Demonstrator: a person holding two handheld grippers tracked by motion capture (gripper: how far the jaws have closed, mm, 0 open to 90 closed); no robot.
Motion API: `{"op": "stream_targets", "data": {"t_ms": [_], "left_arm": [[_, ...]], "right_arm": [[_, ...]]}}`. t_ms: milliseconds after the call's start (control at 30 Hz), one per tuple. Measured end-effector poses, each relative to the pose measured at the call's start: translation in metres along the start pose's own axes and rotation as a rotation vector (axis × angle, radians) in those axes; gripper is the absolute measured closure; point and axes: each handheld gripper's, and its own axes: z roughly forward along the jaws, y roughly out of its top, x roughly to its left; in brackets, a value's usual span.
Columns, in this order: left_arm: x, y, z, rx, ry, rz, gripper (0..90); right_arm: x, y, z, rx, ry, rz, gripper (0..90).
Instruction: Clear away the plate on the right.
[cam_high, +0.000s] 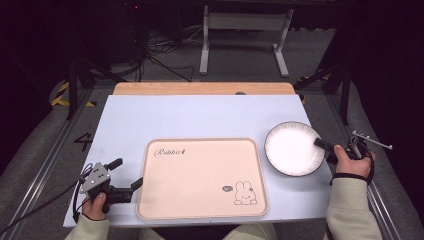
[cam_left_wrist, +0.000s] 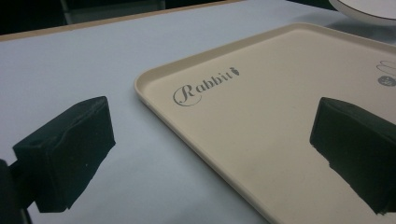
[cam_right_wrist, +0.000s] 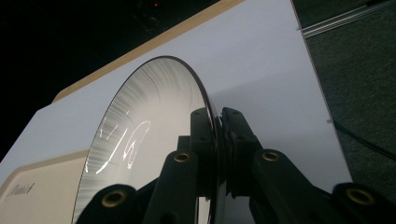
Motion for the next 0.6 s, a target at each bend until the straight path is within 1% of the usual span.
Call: {"op": "stream_targets", "data": {"t_ms": [167, 233, 300, 367, 467, 600], "left_arm": [[0.0, 0.0, 0.0, 0.0, 0.0, 0.001, 0.3], [0.0, 0.0, 0.0, 0.001, 0.0, 0.001, 0.4], [0.0, 0.0, 0.0, 0.001, 0.0, 0.002, 0.3], [0.0, 0.0, 0.0, 0.002, 0.001, 0.001, 0.3], [0.0, 0.0, 0.0, 0.0, 0.001, 0.004, 0.3], [0.0, 0.0, 0.0, 0.0, 0.0, 0.003, 0.4]], "right_arm": [[0.002, 0.0, -0.002, 0.007, 0.002, 0.007, 84.6], [0.007, 0.001, -0.004, 0.01, 0.001, -0.005, 84.6], [0.012, 0.002, -0.005, 0.01, 0.012, -0.012, 84.6], [0.017, 0.003, -0.005, 0.012, 0.027, -0.022, 84.6], [0.028, 0.004, -0.003, 0.031, 0.05, -0.032, 84.5], [0.046, 0.005, 0.002, 0.063, 0.105, -0.054, 84.4]]}}
